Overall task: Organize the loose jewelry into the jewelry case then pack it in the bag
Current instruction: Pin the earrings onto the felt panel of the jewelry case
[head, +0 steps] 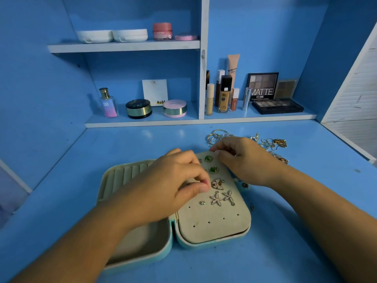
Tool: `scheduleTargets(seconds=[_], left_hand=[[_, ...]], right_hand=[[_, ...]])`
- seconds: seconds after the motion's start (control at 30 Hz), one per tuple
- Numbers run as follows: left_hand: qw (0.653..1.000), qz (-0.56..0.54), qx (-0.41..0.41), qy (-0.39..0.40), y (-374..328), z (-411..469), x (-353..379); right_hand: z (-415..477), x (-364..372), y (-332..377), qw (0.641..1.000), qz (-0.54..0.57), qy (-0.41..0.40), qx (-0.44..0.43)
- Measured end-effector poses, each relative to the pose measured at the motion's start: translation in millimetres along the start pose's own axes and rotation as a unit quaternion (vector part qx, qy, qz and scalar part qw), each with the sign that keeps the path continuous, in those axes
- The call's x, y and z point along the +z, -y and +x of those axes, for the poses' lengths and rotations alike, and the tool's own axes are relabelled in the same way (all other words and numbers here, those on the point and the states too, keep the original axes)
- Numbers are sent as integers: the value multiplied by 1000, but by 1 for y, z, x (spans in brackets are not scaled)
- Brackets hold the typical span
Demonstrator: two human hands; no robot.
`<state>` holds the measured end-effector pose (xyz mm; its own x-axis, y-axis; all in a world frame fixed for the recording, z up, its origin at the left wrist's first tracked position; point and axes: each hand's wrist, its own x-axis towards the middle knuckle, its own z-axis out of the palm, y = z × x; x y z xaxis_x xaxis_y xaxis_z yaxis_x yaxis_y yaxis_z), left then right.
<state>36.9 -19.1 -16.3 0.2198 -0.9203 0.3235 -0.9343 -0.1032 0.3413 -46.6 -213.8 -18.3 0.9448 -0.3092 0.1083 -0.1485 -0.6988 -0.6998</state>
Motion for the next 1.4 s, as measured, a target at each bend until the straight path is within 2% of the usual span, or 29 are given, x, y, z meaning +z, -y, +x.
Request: scheduleTargets(seconds=[0.1,0.23,0.37,0.7,1.07,1.2,1.3,1.4], left_hand=[[987,-130,-52,79,-2,-4,-12],[976,-158,-78,132,2,-9,-19],[973,-157,-91,142,7,-13,-23],[973,-139,-102,156,8,-14,-27],[980,-63,-127,136,6,-14,-26],[982,-86,-141,96,13,-15,-27],[978,-127,-144,80,14,-15,-30],[981,-140,-126,48,15,-14,-32]], right_hand=[[-1,-1,0,1000,5,-7,-7],[-4,-1,1,1000,15,-6,-23],[-4,-3,0,998,52,1,-16],[-4,-2,-1,998,55,18,-13],[-5,-1,0,992,130,3,-4],[-7,-2,1,958,287,22,12],[-9,-1,5,892,446,73,-7],[-15,2,9,863,485,131,-49]])
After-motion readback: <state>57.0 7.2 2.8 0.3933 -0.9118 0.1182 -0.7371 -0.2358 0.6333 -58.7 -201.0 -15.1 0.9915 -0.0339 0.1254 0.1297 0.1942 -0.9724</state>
